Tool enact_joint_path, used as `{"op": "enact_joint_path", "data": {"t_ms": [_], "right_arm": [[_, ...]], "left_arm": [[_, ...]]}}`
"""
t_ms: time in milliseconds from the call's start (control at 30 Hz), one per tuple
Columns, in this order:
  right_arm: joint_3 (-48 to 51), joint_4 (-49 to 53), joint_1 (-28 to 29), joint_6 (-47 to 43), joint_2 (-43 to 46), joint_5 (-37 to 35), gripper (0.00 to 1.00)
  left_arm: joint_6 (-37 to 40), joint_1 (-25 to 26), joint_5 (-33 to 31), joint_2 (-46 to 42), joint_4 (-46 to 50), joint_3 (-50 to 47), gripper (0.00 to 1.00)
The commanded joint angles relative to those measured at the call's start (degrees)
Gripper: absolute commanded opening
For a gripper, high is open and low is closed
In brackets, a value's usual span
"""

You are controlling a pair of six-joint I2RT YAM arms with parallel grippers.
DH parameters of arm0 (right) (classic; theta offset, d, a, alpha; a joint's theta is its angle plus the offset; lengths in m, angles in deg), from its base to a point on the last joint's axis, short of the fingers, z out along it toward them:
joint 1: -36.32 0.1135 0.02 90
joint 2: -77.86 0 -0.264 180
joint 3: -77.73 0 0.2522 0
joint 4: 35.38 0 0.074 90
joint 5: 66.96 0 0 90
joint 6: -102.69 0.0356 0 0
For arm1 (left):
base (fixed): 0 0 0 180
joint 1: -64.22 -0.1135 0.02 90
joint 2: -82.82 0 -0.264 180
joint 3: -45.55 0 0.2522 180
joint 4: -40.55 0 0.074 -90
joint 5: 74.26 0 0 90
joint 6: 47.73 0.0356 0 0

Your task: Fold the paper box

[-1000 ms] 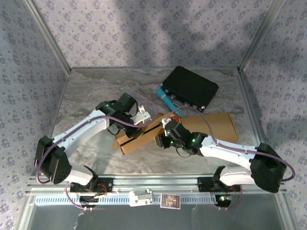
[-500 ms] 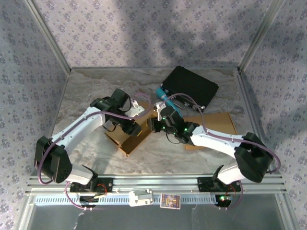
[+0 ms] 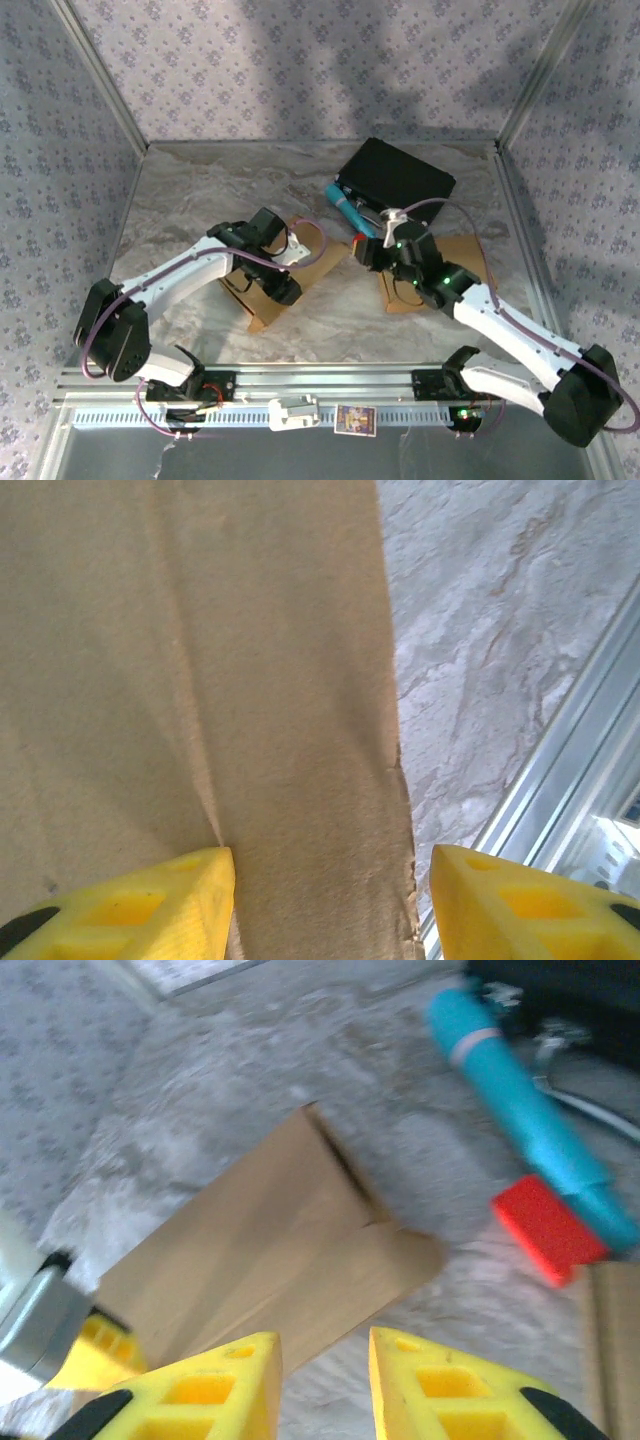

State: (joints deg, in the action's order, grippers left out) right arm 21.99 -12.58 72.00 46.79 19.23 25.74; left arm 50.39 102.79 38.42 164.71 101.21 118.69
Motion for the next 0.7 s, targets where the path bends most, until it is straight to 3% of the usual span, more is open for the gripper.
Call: {"op": "enact_joint_path", "data": {"t_ms": [0, 233, 400, 467, 567, 667], "right_arm": [[-6.92, 7.34, -5.39, -0.34, -6.78, 5.21, 0.31], [-31.29, 18.26, -6.33, -10.44, -32.75, 10.94, 0.42], [-46.00, 25.85, -5.18, -16.12, -48.85, 17.33, 0.53], [-49.80, 28.88, -4.76, -17.37, -53.07, 19.86, 0.56], [-50.74, 29.33, -4.45, -17.76, -55.44, 22.89, 0.58], [-48.40, 28.06, -5.05, -16.59, -55.26, 25.01, 0.63]], "left_arm": [[-1.78, 0.02, -1.34, 0.94, -1.04, -0.05, 0.54], [-4.69, 0.02, -2.57, 3.16, -1.46, -2.44, 0.59], [-9.10, 1.54, -10.99, 2.20, -1.99, -1.33, 0.64], [-13.14, 1.36, -13.53, -0.54, -3.13, -0.24, 0.67], [-22.68, -0.11, -17.78, -7.18, -5.80, 0.65, 0.84], [-34.15, -7.88, -15.26, -13.17, -6.93, -2.21, 0.83]]}}
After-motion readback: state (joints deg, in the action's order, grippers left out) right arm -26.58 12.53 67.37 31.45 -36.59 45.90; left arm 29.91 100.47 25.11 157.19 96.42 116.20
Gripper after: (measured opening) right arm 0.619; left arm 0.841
